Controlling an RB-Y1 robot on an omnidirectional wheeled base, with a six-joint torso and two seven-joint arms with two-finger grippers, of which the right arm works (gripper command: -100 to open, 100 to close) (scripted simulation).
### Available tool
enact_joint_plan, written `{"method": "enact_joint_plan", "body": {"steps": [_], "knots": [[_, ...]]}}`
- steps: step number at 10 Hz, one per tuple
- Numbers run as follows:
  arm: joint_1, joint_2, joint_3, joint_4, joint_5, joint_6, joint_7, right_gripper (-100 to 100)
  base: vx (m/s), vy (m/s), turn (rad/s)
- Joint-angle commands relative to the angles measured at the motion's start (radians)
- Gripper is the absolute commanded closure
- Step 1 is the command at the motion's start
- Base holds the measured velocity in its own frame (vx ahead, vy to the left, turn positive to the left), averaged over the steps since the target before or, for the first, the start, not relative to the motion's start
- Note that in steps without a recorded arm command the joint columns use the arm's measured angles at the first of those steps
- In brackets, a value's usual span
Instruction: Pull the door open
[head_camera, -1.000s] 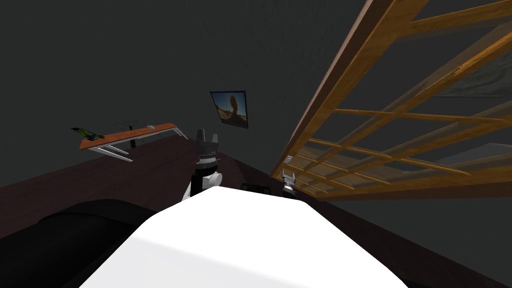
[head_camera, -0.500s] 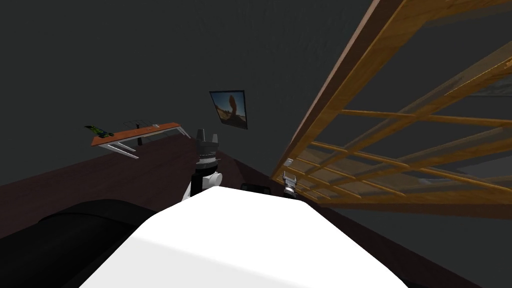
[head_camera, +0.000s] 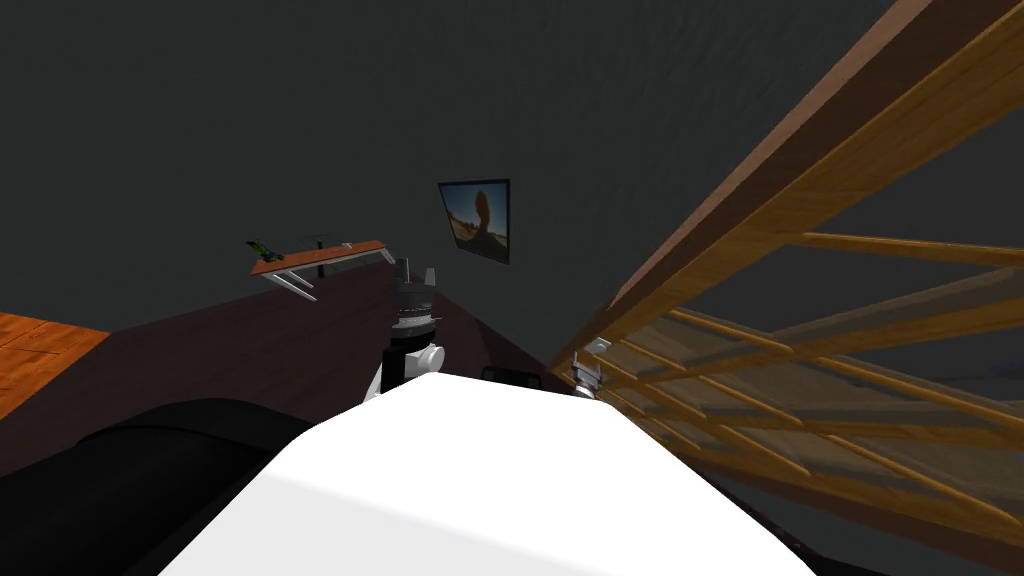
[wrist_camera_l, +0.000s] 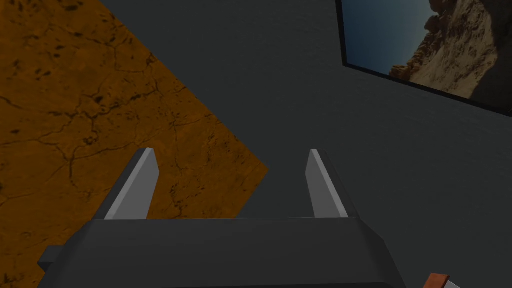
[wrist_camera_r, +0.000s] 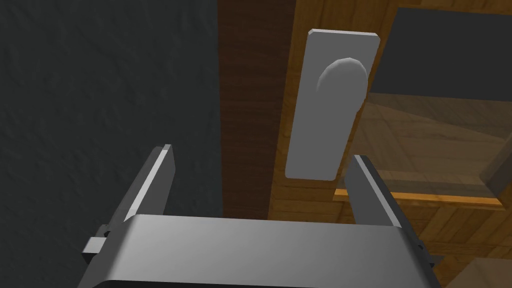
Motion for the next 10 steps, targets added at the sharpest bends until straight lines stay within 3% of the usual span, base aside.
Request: {"method": "enact_joint_plan", "body": {"steps": [1, 4, 5, 10], "knots": [[0.034, 0.0, -0.012, -0.022, -0.005, -0.015, 0.001, -100, 0.109, 0.018, 0.171], [0.085, 0.007, -0.032, -0.033, -0.012, -0.048, -0.008, -100, 0.09, -0.008, 0.198], [0.119, 0.012, -0.045, -0.04, -0.016, -0.07, -0.014, -100, 0.138, -0.046, 0.272], [0.22, 0.026, -0.086, -0.061, -0.029, -0.136, -0.032, -100, 0.08, -0.105, 0.228]]}}
